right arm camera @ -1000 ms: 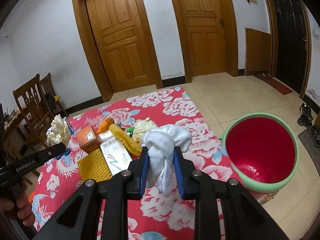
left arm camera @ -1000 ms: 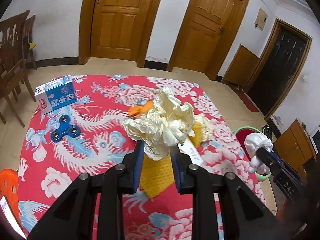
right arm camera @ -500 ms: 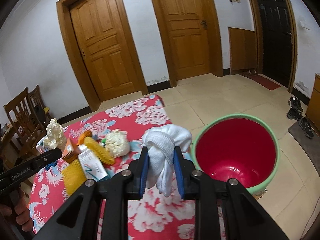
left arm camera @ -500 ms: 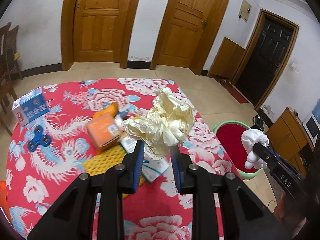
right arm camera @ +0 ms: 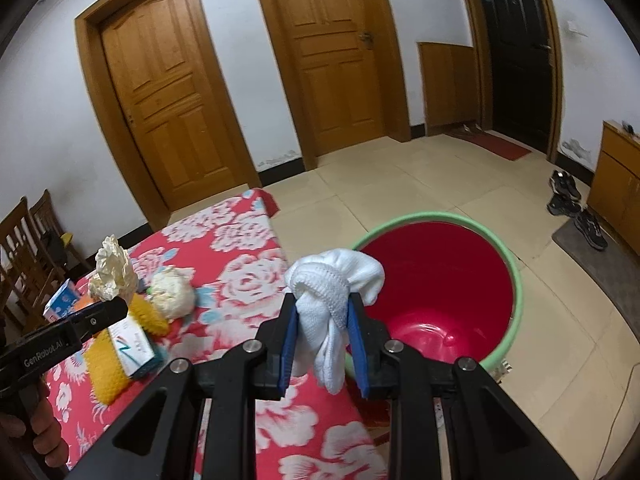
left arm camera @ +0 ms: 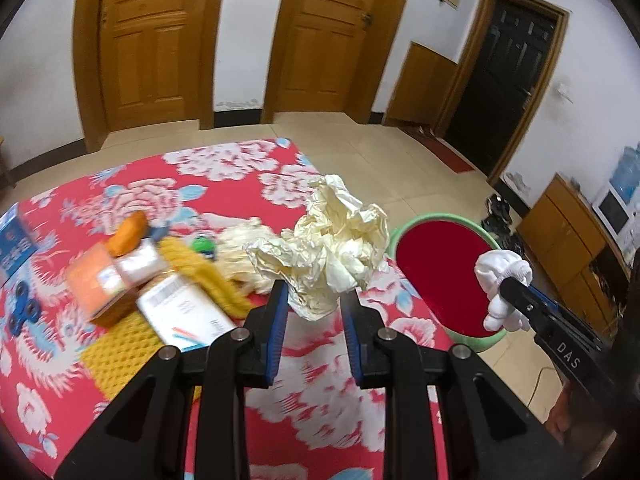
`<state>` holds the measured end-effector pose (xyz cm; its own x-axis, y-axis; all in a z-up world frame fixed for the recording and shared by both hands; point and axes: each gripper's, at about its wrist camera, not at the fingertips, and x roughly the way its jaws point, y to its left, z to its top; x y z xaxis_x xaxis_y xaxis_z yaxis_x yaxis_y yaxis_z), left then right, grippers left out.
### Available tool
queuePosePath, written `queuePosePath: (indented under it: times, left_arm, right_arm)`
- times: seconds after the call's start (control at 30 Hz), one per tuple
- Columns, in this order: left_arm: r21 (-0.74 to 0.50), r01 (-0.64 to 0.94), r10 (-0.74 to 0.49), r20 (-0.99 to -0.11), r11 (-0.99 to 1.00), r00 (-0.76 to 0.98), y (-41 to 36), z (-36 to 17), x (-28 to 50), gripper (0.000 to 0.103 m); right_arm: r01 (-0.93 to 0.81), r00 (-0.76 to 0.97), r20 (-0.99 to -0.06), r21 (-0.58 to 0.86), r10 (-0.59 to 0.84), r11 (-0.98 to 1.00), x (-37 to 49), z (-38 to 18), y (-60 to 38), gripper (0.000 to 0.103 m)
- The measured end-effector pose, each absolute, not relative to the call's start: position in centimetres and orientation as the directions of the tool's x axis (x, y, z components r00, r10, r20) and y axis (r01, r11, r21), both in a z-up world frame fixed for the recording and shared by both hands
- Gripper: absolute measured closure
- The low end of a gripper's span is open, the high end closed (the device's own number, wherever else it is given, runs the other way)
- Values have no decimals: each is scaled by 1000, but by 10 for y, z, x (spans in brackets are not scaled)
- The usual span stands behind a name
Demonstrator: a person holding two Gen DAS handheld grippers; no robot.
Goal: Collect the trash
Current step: 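Carry both items over the red bucket while the right gripper releases the white cloth, then open the left gripper to drop the crumpled paper into the bucket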
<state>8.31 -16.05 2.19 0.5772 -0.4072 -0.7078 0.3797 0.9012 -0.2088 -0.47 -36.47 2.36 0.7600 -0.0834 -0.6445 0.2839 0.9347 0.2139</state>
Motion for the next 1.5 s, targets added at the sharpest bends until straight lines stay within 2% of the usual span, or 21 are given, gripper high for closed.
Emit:
queuePosePath:
  times: [0.67, 0.8, 1.03, 1.23, 1.33, 1.4, 1.5]
  left_arm:
    - [-173, 537, -461, -755, 826, 466, -264, -8, 98, 77]
    - [-166, 559, -464, -764, 813, 449, -279, -14, 98, 77]
    - [-156, 599, -474, -774, 786, 420, -301, -24, 100, 77]
    - [-156, 626, -488, -775, 764, 402, -320, -33, 102, 77]
    - [-152, 641, -491, -778, 753, 392, -329, -36, 103, 65]
    - [-152, 645, -493, -779, 749, 387, -333, -37, 103, 51]
    - [-156, 651, -497, -780, 743, 380, -336, -38, 102, 48]
  right_arm:
    - [428, 683, -718, 244, -135, 870, 1, -25, -438, 72]
    - [439, 680, -721, 255, -133, 861, 0, -29, -446, 62]
    - [469, 687, -711, 276, -151, 839, -10, -30, -461, 50]
    - [506, 687, -706, 296, -171, 810, -20, -31, -474, 47]
    - [517, 684, -708, 303, -174, 800, -22, -32, -478, 46]
    - [523, 682, -710, 304, -177, 796, -23, -33, -480, 46]
    - [529, 681, -710, 308, -179, 791, -25, -33, -483, 46]
